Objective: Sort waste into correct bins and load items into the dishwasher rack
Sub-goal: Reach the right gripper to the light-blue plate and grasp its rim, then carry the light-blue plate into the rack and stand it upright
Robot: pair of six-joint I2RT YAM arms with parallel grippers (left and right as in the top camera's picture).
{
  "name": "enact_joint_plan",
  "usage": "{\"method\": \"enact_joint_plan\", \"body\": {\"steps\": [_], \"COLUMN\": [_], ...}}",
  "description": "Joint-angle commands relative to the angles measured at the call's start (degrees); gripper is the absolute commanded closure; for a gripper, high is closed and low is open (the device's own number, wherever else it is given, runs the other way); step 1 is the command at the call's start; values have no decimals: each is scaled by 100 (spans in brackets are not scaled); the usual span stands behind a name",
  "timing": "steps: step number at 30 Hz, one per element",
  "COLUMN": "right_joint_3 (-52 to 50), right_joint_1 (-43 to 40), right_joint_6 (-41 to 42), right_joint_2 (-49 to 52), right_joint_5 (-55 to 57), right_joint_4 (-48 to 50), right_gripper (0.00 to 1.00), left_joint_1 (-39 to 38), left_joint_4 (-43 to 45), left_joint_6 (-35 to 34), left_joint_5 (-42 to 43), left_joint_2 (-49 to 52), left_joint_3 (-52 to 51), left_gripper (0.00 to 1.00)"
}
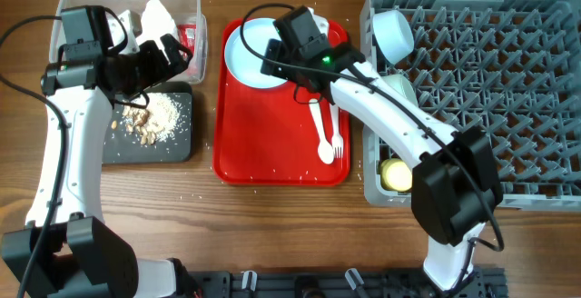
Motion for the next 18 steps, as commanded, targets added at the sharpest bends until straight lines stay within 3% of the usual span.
{"method": "enact_joint_plan", "body": {"steps": [1,8,14,18], "right_joint_3": [157,175,175,175], "right_joint_1": [-396,-970,-828,-603], "right_joint_6": [-267,-289,-251,13], "right_joint_2": [70,334,1058,1239], "right_joint_5": [-1121,-1161,-1202,-579], "right_joint_4": [50,116,525,752], "right_gripper": [20,29,38,40], "left_joint_1": [15,15,15,15], "left_joint_4": [13,13,13,13], "left_joint_6": [98,98,98,98], "left_joint_5": [-35,-35,-35,-35], "left_joint_2": [-22,-22,-22,-22], "left_joint_3": [50,50,50,50], "left_gripper": [0,0,0,0]}}
